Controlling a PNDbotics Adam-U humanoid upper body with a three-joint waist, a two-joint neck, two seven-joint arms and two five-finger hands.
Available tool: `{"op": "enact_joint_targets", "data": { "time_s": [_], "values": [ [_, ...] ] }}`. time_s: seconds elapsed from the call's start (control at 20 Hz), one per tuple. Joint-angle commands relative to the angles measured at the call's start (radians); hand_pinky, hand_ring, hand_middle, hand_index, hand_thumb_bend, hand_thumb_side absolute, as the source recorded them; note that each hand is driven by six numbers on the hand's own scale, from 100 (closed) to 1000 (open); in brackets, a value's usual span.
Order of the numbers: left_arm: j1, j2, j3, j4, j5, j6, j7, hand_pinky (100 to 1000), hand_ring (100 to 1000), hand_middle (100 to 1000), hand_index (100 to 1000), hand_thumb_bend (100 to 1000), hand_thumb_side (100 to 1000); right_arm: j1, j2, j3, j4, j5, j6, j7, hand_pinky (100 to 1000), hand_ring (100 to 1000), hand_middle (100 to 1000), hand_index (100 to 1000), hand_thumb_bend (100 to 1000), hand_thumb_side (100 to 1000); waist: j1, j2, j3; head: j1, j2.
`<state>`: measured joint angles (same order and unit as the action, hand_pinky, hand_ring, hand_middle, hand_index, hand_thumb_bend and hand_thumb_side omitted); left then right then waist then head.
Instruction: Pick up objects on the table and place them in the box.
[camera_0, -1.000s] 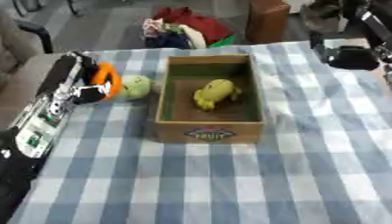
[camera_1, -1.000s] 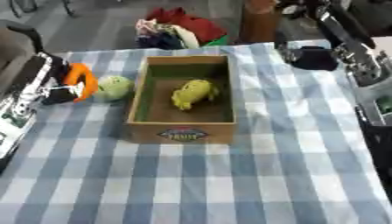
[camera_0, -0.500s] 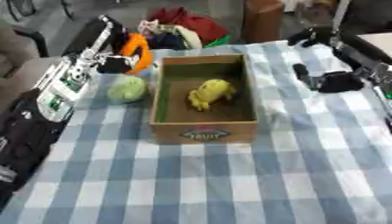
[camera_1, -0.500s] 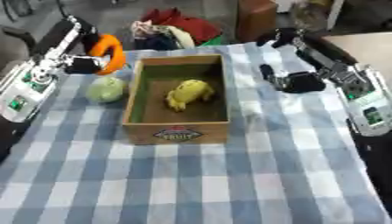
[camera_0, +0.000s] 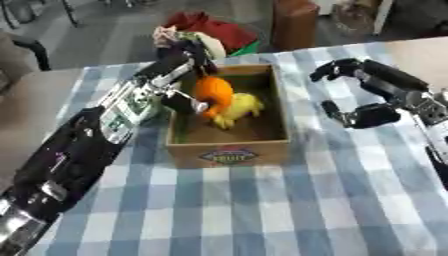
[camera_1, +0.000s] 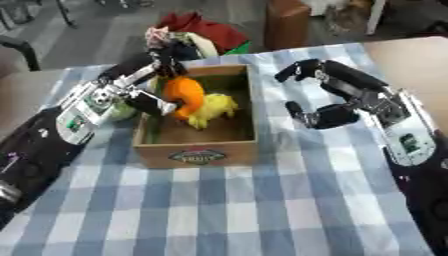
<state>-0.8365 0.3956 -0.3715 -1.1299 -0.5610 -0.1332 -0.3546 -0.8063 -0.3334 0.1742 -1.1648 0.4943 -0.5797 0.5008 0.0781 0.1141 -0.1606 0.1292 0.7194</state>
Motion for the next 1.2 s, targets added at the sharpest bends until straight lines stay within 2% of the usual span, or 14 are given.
{"op": "enact_joint_targets", "data": {
  "time_s": [0.05,0.1,0.15,0.35,0.45,0.5,0.7,0.95,1.15,1.2],
  "values": [
    [-0.010,0.018,0.040,-0.016,-0.001,-0.005,-0.035,822,813,881,880,516,459,-0.019,-0.010,-0.004,-0.017,-0.003,0.000,0.000,810,916,769,880,100,201,-0.005,-0.017,0.003,-0.005,-0.011],
    [-0.006,0.021,0.057,-0.026,0.009,0.005,-0.012,819,807,880,874,421,499,-0.018,-0.011,-0.006,-0.017,-0.003,0.001,-0.001,810,916,769,880,100,198,-0.005,-0.017,0.004,-0.006,-0.011],
    [-0.002,0.024,0.072,-0.036,0.019,0.018,0.020,815,801,869,866,489,441,-0.018,-0.011,-0.007,-0.018,-0.003,0.002,-0.002,809,916,769,880,100,201,-0.005,-0.017,0.006,-0.007,-0.011],
    [0.017,0.042,0.146,-0.073,0.048,0.112,0.224,773,741,792,813,350,197,-0.014,-0.013,-0.008,-0.017,-0.001,0.004,-0.004,809,916,769,880,100,201,-0.005,-0.015,0.011,-0.011,-0.013],
    [0.025,0.051,0.169,-0.064,0.045,0.158,0.283,771,734,784,809,324,151,-0.013,-0.013,-0.008,-0.017,-0.001,0.004,-0.003,809,916,769,881,100,201,-0.004,-0.016,0.013,-0.013,-0.012],
    [0.029,0.057,0.180,-0.051,0.038,0.177,0.300,768,731,780,806,305,100,-0.013,-0.013,-0.008,-0.017,0.000,0.004,-0.004,809,916,769,881,100,201,-0.004,-0.016,0.014,-0.014,-0.012],
    [0.034,0.077,0.212,0.035,-0.044,0.213,0.320,761,736,786,818,323,100,-0.011,-0.015,-0.010,-0.017,0.000,0.004,-0.005,809,916,769,881,100,201,-0.002,-0.017,0.016,-0.018,-0.012],
    [0.035,0.080,0.244,0.165,-0.171,0.208,0.299,757,739,794,830,362,100,-0.009,-0.017,-0.015,-0.015,0.001,0.001,-0.006,809,916,769,881,100,201,-0.003,-0.017,0.017,-0.021,-0.012],
    [0.029,0.066,0.264,0.262,-0.226,0.190,0.273,772,761,820,850,442,100,-0.007,-0.016,-0.015,-0.015,0.000,0.000,-0.005,809,916,769,881,100,201,-0.004,-0.016,0.017,-0.022,-0.012],
    [0.026,0.061,0.268,0.280,-0.238,0.187,0.273,781,776,841,860,484,144,-0.007,-0.016,-0.015,-0.015,0.000,0.000,-0.004,809,916,769,881,100,201,-0.005,-0.015,0.016,-0.022,-0.012]
  ]
}}
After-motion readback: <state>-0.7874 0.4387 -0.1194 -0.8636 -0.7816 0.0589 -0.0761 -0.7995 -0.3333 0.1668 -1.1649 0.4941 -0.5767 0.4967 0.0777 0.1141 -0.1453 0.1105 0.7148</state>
